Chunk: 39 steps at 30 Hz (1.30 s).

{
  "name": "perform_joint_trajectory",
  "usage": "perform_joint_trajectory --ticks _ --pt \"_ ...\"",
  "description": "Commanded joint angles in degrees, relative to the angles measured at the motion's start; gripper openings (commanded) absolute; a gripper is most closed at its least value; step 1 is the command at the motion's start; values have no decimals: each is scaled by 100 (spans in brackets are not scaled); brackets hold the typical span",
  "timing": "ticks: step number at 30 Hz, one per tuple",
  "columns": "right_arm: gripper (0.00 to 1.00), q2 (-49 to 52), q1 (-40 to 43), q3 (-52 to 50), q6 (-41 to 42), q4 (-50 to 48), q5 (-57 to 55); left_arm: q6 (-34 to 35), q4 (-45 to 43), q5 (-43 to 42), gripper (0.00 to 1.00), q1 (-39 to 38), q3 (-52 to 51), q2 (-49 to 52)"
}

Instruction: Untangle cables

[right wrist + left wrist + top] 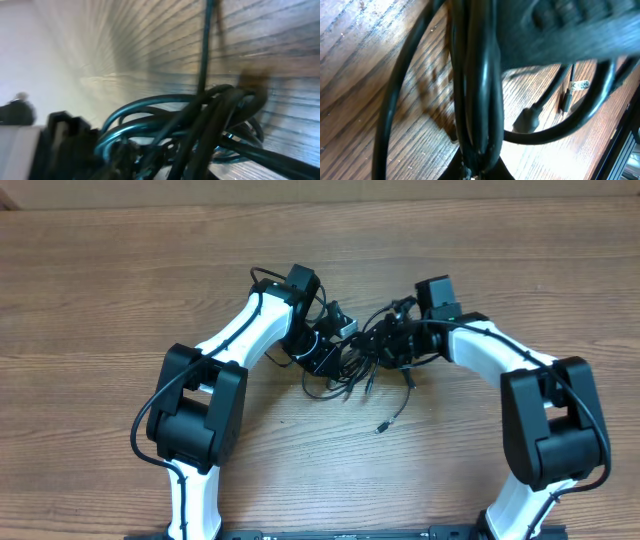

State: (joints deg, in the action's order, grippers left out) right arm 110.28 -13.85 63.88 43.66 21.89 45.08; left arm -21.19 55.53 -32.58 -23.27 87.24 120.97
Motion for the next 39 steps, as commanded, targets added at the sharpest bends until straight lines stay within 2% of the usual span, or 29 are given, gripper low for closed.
perform_joint_trajectory --ticks 1,6,7,12,18,25,31,37,38,39 --pt "21 22 -168 -13 291 -33 -723 -111 15 -133 4 -44 -85 -125" --pt "11 22 -205 -13 302 -31 -1056 -109 142 203 4 -44 -85 -125" --pt "4 22 -181 -13 302 -33 -1056 -109 179 310 4 -42 -85 -125" --pt "4 22 4 -13 251 -15 -894 -79 308 621 4 -37 -85 -125" --pt "4 22 476 -13 -221 -72 94 -68 422 621 4 -37 -85 -125" --pt "4 22 914 -13 -350 11 476 -59 452 649 6 -37 -90 -125" --pt "4 22 1032 -13 -560 280 476 592 365 1602 7 -37 -90 -125" --pt "4 22 1040 -13 -1093 752 472 999 125 1646 20 -37 -90 -125" --pt "4 22 1040 -13 -1403 944 472 1113 0 1646 29 -37 -90 -125" --pt "4 22 1040 -13 -1552 1049 472 1209 -72 1644 33 -37 -90 -125"
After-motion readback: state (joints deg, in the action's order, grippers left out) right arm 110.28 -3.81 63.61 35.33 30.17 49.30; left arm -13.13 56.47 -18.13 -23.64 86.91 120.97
